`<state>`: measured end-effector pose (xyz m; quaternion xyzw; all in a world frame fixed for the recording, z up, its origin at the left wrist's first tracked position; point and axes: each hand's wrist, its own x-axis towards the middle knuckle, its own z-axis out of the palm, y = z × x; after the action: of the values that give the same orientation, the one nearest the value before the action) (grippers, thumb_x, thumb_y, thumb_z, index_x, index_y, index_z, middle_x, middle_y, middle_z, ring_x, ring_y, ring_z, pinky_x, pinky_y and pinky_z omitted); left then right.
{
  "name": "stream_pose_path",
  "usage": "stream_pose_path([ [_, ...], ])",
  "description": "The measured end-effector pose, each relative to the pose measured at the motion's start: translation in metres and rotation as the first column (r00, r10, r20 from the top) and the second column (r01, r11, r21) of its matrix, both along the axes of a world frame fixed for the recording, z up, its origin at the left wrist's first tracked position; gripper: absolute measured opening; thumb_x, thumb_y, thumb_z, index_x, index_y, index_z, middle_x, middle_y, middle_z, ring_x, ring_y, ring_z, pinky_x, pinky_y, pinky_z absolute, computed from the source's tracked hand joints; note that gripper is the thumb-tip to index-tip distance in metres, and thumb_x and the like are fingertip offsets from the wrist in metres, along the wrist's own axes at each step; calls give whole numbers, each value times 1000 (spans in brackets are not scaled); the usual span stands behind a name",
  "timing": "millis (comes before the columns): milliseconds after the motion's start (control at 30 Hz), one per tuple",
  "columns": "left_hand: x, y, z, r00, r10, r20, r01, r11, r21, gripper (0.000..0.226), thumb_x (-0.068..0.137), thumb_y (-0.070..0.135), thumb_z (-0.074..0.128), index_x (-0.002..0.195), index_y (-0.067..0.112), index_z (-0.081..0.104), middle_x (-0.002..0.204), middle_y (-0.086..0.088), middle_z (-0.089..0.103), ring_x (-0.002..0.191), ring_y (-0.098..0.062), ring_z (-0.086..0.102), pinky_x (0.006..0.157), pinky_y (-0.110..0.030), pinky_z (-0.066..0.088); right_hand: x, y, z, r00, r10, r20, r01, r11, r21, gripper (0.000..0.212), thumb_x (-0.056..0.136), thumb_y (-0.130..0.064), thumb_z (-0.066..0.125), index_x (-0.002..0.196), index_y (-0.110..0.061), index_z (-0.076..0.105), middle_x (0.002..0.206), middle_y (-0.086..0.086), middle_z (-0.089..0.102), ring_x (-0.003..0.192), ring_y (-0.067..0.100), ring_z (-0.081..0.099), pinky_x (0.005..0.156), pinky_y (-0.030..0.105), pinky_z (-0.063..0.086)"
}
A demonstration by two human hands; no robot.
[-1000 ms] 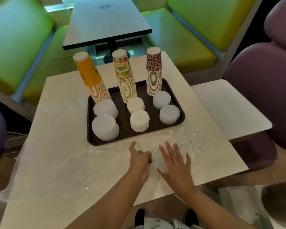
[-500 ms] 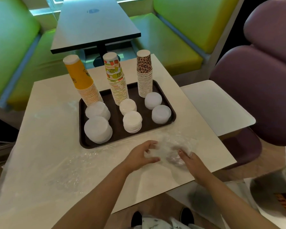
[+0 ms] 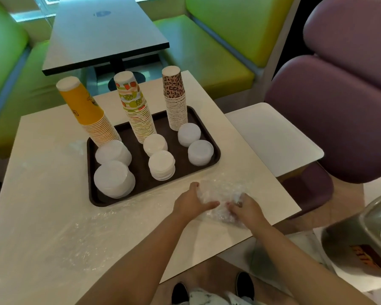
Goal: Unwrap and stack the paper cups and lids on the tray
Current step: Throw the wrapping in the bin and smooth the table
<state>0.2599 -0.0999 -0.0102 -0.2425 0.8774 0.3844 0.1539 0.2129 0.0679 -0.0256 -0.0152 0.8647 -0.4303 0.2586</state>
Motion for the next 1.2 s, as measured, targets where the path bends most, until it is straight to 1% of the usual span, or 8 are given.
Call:
stream_pose_path([
  [267,-18,15,32,989,41,-140,-4,967,254,19,82,20,72,87,14,56,85,4,59,84,-15,57,63,-19,44,8,16,13,990,-110,-90,94,981,-170,40,84,-28,69,113,-8,50,108,10,60,92,21,60,79,34,51],
  [400,-21,11,53,976,38,-214,107,772,627,25,83,-2,66,105,8,64,102,-5,70,98,-18,65,90,-27,51,-4,30,27,910,-187,-370,107,968,-227,106,61,-56,75,146,-28,20,145,-2,29,127,14,35,103,32,34],
  [500,-28,13,61,968,6,-250,167,729,664,38,82,-3,67,119,1,58,109,-9,67,101,-16,64,93,-30,50,-15,35,44,978,-134,-163,47,891,-451,112,73,-50,70,148,-38,-12,153,-5,20,133,6,29,104,24,31],
  [633,-41,21,67,954,97,-284,90,810,580,62,84,21,70,137,20,36,132,-9,54,110,-23,60,97,-40,49,-19,43,54,970,-218,-105,125,822,-556,92,87,-34,59,145,-48,-11,128,8,55,107,14,59,88,23,46],
  [733,-45,35,70,862,105,-496,122,906,404,70,93,5,52,143,33,12,114,-11,51,69,-5,57,66,-19,50,-21,48,53,940,-251,-230,103,854,-509,82,95,-18,54,144,-55,0,74,12,50,66,20,53,71,30,49],
  [900,-50,49,76,793,-126,-596,289,939,187,57,87,-10,31,107,42,40,78,1,49,56,-10,41,54,-23,37,-28,59,61,953,-181,-244,32,859,-511,48,98,-8,45,121,-49,56,103,3,63,90,24,59,85,23,52],
  [1033,-63,55,79,886,-125,-447,303,884,355,32,93,7,51,117,28,57,116,15,56,97,-2,55,80,-15,47,-33,80,69,969,26,-247,-103,947,-305,82,72,-40,71,143,-29,33,137,-9,43,124,6,43,104,19,34],
  [1200,-80,66,85,879,-341,-332,433,862,262,68,72,18,81,131,25,48,117,15,51,105,-1,49,84,-11,41,-39,102,75,951,-21,-308,-33,985,-167,100,69,-37,79,149,-18,23,134,-10,36,127,6,35,100,16,29],
])
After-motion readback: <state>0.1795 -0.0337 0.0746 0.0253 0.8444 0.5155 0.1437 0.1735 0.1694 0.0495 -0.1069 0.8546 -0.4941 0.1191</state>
